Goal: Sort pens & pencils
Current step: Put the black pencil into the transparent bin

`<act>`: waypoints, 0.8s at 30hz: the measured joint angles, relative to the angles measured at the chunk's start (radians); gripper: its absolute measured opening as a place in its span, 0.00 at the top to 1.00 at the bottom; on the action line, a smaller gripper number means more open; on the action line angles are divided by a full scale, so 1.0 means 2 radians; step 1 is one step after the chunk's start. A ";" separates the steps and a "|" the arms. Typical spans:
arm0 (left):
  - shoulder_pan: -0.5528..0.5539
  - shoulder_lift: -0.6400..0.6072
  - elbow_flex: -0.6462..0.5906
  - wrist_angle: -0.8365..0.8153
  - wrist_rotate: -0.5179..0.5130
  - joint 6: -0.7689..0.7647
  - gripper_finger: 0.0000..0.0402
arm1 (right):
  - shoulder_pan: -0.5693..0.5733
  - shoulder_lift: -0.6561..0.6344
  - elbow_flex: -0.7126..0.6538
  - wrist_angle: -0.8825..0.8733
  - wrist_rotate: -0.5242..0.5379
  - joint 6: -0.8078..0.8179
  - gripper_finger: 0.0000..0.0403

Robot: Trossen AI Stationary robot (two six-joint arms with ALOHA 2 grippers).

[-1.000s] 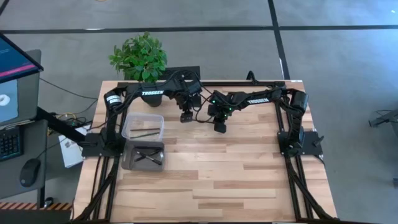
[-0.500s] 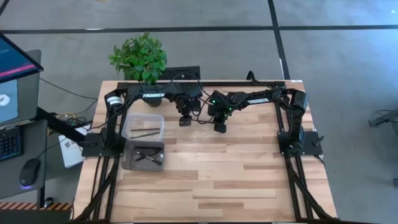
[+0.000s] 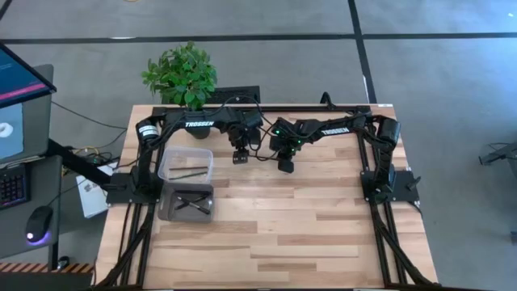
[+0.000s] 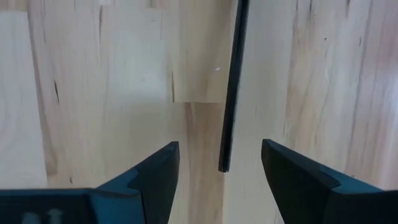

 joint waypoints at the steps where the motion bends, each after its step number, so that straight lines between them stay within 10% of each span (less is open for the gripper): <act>1: 0.000 0.000 0.000 0.000 0.000 0.003 0.46 | 0.000 0.000 0.000 0.000 0.000 0.000 0.93; 15: -0.012 0.047 0.000 0.013 -0.040 0.027 0.57 | 0.000 0.000 -0.001 0.005 -0.001 -0.004 0.94; 24: -0.012 0.050 0.001 0.014 -0.055 0.044 0.87 | 0.000 0.000 -0.001 0.010 0.000 -0.007 0.95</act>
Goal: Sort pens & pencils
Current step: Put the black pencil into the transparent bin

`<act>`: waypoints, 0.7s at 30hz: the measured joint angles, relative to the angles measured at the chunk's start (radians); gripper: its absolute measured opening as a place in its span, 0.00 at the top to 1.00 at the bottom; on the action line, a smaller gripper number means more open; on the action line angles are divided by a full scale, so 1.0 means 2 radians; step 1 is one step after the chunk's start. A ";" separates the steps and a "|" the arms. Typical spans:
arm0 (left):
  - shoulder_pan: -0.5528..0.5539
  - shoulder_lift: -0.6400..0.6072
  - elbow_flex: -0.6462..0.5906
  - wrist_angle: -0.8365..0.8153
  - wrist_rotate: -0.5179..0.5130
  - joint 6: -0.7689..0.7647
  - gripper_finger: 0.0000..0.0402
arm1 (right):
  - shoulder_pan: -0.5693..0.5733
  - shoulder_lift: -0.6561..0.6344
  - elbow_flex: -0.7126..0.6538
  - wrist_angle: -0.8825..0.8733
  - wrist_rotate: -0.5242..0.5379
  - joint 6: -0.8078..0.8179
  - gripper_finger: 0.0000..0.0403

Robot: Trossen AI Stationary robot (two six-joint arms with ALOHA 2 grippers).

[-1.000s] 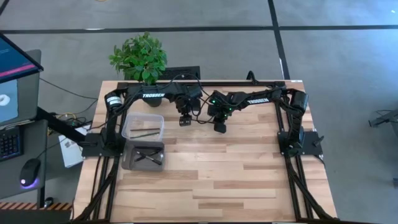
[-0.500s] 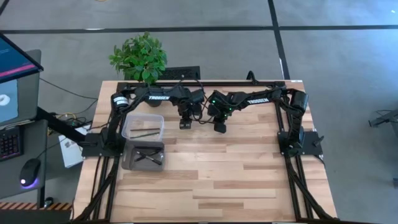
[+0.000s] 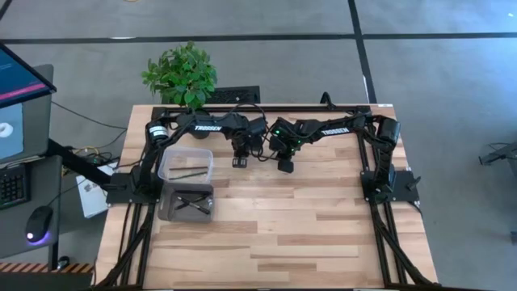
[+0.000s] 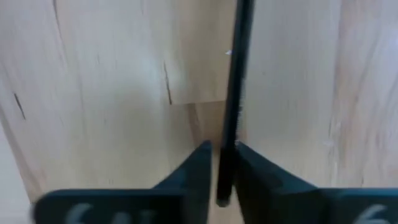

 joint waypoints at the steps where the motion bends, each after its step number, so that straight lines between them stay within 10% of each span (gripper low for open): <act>1: 0.000 0.000 0.000 0.000 0.000 0.004 0.91 | 0.000 0.000 0.000 0.000 0.000 0.000 0.95; 21: -0.003 0.000 0.004 -0.006 -0.023 0.006 0.98 | -0.006 -0.027 -0.006 0.014 0.015 -0.001 0.82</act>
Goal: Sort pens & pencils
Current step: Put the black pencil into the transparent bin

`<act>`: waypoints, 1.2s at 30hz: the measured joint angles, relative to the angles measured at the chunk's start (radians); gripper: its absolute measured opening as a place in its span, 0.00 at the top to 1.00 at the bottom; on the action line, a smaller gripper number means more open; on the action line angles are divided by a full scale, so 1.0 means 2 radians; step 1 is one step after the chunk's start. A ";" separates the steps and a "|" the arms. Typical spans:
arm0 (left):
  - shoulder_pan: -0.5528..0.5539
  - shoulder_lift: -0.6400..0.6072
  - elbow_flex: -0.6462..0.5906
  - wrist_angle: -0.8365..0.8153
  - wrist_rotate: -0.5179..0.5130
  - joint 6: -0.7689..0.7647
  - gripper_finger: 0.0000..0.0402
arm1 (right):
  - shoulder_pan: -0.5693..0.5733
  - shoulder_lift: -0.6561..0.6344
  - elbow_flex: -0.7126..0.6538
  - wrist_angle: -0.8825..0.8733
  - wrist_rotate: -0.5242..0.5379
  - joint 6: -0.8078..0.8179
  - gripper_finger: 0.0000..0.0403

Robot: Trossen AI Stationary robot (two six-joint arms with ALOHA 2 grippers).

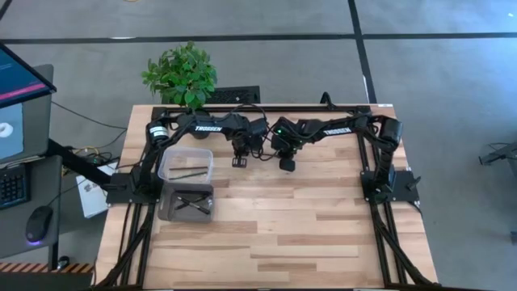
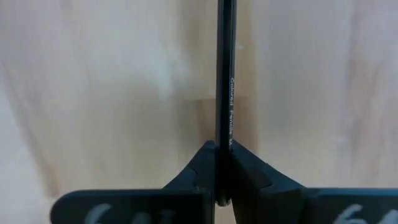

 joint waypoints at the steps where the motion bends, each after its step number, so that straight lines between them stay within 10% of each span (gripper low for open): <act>1: 0.000 0.000 0.003 0.000 -0.006 0.000 0.98 | 0.001 -0.004 0.000 -0.001 0.001 0.001 0.80; 15: -0.006 -0.044 0.004 -0.029 -0.049 -0.014 0.98 | 0.016 -0.019 0.002 -0.103 0.054 0.025 0.43; 27: -0.026 -0.202 -0.005 -0.174 -0.061 -0.086 0.98 | 0.007 -0.021 -0.001 -0.136 0.052 0.051 0.43; 36: -0.034 -0.310 -0.127 -0.224 -0.083 -0.153 0.98 | 0.007 -0.022 -0.019 -0.115 0.049 0.099 0.43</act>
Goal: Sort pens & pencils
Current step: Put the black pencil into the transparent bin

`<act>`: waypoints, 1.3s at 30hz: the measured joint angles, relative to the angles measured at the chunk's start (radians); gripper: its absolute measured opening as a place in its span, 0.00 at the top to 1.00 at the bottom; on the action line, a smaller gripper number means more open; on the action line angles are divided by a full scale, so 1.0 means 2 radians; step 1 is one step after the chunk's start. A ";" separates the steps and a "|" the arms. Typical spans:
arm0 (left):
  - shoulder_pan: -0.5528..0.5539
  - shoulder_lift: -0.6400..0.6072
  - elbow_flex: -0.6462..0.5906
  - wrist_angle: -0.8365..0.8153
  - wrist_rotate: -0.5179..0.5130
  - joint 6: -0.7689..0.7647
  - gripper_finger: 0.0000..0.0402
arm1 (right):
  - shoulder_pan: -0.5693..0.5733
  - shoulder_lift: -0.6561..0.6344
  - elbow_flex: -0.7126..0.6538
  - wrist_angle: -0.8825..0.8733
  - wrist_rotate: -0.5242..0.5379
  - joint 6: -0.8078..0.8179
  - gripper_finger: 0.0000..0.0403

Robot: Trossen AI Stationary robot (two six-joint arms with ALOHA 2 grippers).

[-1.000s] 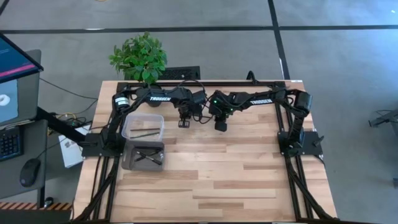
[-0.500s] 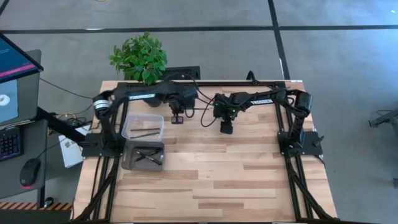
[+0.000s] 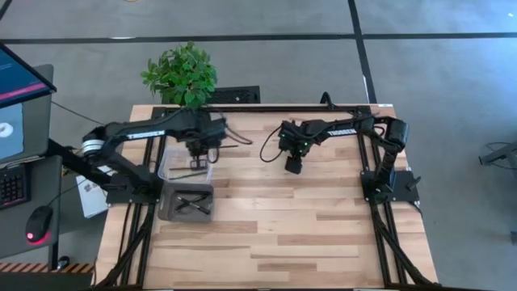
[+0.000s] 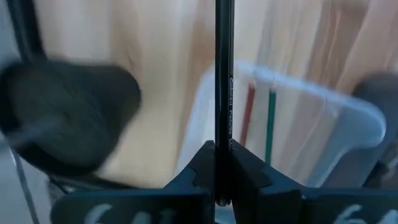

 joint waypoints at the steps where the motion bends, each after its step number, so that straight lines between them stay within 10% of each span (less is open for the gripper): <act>1: 0.000 -0.013 -0.019 0.000 0.001 -0.005 0.98 | 0.003 -0.001 0.000 0.002 0.002 0.004 0.43; 18: 0.001 -0.250 -0.249 0.010 0.027 -0.154 0.98 | 0.016 -0.009 -0.003 0.051 0.004 0.069 0.43; 39: 0.002 -0.184 -0.315 0.047 0.075 -0.184 0.92 | 0.022 -0.009 -0.002 0.082 0.000 0.069 0.43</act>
